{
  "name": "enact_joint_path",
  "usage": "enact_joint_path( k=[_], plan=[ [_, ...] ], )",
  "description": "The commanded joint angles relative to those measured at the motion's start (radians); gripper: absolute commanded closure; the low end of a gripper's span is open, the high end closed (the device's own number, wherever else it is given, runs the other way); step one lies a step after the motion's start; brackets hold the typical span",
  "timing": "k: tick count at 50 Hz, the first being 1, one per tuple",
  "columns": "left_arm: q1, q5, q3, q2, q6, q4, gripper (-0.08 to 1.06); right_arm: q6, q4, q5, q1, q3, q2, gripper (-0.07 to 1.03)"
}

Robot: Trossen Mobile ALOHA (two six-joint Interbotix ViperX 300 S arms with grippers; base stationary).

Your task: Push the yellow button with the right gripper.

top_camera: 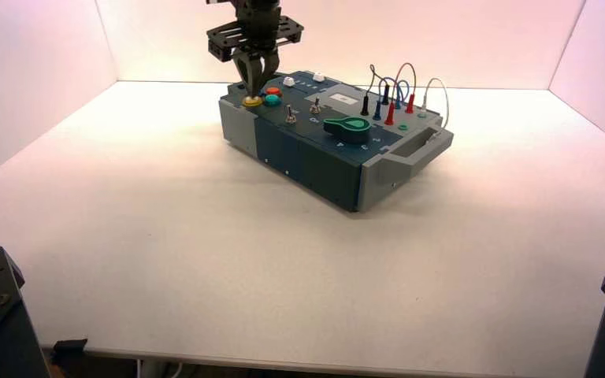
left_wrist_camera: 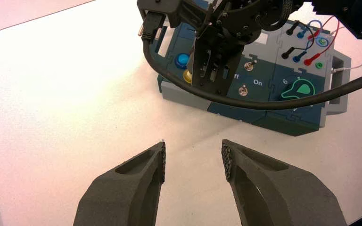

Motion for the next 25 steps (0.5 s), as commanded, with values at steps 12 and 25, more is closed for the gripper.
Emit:
enact_joint_path(
  k=[12,25],
  plan=[
    [0.006,-0.005,-0.012,-0.003,-0.003,-0.003,0.35,-0.003,0.006,-0.002,0.003,-0.021,-0.005,0.98],
    [0.006,-0.005,-0.012,-0.002,-0.003,-0.003,0.35,-0.003,0.008,0.003,0.003,-0.020,-0.014,0.98]
  ],
)
